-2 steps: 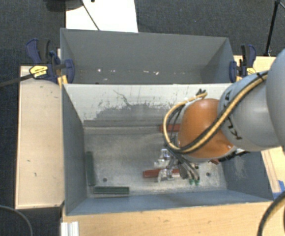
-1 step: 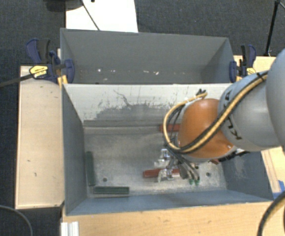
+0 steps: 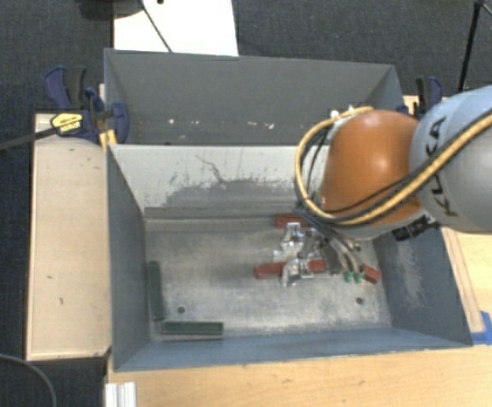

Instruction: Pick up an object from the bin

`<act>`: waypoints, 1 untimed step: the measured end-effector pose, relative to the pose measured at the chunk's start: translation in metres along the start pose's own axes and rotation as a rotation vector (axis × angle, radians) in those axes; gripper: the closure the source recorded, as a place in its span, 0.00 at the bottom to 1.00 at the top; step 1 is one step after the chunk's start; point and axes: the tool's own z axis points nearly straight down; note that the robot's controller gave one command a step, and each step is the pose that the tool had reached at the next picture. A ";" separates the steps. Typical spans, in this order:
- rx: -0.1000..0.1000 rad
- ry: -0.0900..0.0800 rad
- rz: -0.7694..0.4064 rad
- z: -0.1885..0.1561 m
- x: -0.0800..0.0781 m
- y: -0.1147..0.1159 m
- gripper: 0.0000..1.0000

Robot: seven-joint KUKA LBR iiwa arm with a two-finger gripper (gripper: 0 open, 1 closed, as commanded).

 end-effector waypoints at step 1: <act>0.000 0.000 0.000 0.000 0.000 0.000 1.00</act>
Offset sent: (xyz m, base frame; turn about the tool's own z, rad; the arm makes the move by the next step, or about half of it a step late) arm 0.0088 0.0033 0.0684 -0.0276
